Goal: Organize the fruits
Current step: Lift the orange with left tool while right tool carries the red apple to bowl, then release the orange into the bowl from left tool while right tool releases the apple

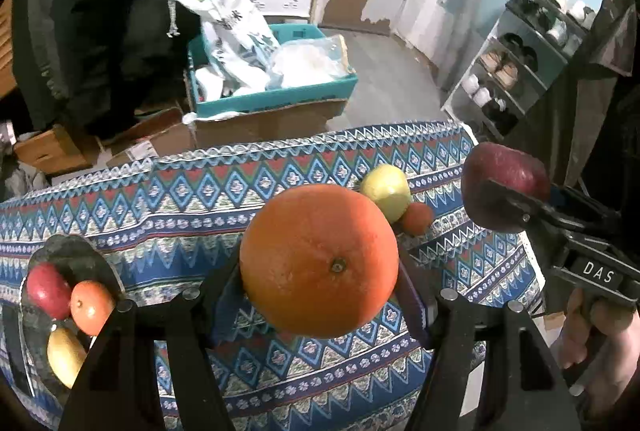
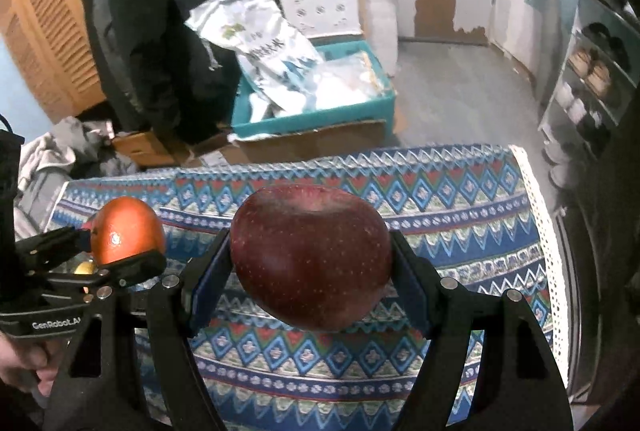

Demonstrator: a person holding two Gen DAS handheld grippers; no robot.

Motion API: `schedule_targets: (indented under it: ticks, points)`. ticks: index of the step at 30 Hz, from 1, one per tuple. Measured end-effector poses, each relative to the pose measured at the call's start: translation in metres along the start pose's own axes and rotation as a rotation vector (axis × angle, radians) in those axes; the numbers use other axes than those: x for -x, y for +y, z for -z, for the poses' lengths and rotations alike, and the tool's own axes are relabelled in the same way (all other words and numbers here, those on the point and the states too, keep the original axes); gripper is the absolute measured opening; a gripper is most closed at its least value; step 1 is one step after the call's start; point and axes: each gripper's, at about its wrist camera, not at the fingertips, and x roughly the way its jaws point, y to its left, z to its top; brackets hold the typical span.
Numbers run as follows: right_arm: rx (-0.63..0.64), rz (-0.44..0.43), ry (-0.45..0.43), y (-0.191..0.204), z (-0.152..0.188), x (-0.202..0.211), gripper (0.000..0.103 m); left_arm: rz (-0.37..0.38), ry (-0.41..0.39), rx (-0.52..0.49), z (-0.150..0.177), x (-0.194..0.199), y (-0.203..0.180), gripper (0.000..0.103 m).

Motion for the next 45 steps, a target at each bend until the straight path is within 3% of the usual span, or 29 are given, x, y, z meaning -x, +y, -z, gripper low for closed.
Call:
schedule_targets:
  ticks: [16,45]
  points:
    - [0.105,-0.1,-0.001,0.079,-0.016,0.001,0.075,-0.047,-0.07,0.102,0.021,0.055,0.069,0.069]
    - [0.298,-0.272,0.092,0.25,-0.025,-0.066,0.075,-0.175,-0.121,0.383,0.08,0.104,0.22,0.069]
